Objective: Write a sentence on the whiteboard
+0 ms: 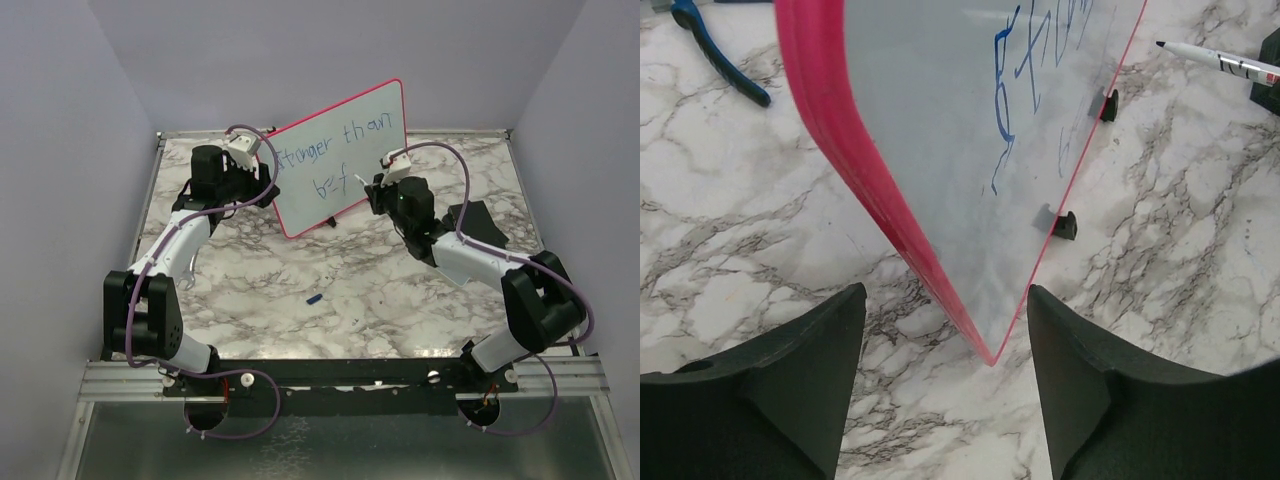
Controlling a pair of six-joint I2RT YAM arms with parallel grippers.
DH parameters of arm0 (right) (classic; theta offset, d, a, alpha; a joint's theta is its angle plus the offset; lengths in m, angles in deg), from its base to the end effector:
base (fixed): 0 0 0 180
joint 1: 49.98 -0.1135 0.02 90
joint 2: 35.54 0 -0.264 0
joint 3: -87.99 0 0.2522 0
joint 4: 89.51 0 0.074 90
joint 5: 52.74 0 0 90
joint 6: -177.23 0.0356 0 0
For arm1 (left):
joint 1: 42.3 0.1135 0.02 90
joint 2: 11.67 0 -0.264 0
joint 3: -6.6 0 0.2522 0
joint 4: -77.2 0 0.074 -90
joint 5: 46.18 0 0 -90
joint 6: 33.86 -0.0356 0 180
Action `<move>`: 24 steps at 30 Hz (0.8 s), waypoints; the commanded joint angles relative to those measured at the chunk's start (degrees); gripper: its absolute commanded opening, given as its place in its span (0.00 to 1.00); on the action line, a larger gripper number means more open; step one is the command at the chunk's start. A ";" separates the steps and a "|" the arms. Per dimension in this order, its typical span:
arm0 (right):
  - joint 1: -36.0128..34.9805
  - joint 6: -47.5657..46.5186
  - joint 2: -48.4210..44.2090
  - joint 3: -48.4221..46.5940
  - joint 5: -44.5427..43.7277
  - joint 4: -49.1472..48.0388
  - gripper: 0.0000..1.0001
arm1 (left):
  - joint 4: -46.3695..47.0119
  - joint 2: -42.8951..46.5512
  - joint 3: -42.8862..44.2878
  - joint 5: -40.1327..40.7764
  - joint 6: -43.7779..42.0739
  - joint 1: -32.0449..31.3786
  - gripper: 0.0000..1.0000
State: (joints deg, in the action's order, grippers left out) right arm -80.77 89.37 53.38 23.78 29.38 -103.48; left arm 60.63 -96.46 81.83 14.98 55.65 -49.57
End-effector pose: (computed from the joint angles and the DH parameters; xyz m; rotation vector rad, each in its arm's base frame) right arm 0.3044 0.1757 0.2517 -0.3388 1.7331 0.2974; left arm 0.3343 -0.0600 0.2882 0.4526 1.9625 -0.5837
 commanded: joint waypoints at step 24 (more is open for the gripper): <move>6.26 -0.83 0.46 -1.22 14.07 -1.63 0.01 | 0.84 4.91 -3.93 6.45 6.59 -0.16 0.76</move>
State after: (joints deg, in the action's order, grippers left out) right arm -75.33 89.30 52.97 23.93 38.32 -103.67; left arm 60.65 -93.29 78.90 18.87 60.22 -49.57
